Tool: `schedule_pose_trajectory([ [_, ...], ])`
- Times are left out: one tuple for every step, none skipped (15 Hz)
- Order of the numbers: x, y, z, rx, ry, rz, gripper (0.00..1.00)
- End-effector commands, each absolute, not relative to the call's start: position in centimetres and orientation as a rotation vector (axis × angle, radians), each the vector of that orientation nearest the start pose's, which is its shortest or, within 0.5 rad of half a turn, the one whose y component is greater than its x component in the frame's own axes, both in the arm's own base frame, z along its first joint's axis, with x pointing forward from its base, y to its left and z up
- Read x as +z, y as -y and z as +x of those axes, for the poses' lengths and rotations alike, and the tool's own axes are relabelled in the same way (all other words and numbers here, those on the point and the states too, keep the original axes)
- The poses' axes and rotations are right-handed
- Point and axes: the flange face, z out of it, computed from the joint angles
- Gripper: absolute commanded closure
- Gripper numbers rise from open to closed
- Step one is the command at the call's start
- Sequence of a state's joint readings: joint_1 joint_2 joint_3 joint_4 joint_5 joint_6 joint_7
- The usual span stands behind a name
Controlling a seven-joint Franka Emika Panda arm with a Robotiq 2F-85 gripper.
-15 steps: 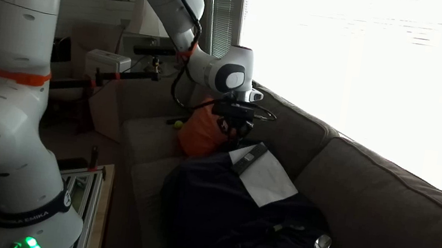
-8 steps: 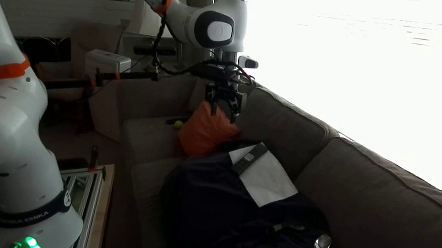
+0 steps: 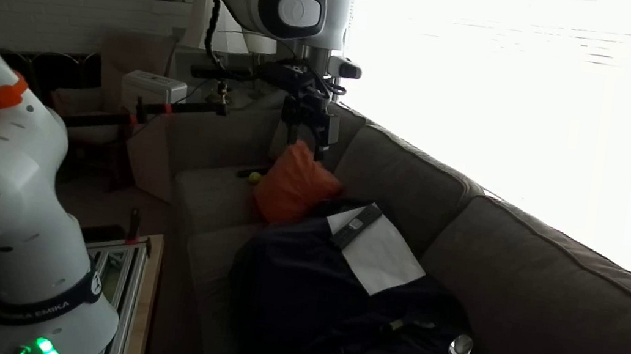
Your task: Press the bottom left button of the black remote
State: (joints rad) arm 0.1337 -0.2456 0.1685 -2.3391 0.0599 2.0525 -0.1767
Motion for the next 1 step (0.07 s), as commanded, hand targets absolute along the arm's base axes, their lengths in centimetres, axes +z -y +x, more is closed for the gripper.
schedule_pose_trajectory([
  [42.7, -14.19, 43.88, 0.072, 0.689, -3.055, 0.0],
])
